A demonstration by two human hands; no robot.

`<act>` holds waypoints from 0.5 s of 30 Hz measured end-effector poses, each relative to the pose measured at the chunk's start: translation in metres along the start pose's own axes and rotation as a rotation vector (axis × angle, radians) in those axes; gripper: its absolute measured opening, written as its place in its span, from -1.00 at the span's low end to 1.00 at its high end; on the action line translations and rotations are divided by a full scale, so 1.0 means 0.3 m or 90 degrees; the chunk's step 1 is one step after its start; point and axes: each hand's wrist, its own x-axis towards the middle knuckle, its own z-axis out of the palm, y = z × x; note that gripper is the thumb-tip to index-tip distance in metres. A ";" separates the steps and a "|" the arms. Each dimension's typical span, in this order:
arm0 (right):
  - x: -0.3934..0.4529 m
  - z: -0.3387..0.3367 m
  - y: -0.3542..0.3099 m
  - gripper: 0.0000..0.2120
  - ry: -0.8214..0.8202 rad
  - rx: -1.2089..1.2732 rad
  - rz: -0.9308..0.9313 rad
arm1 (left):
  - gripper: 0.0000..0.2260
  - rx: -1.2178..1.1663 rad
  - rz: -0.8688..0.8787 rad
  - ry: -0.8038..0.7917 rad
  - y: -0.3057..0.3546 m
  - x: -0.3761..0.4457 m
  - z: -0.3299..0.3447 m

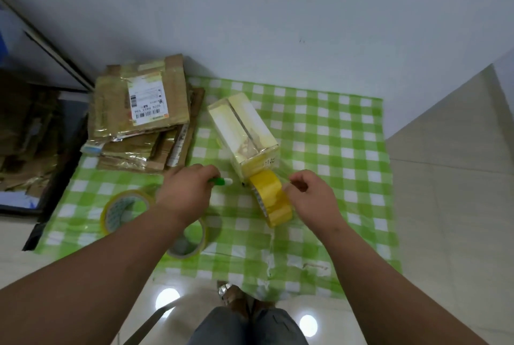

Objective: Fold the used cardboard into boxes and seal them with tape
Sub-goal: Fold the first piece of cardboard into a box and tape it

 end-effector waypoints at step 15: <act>-0.009 -0.032 -0.111 -0.71 -0.138 -0.360 -0.347 | -0.84 -0.073 0.171 0.096 0.263 -0.075 -0.093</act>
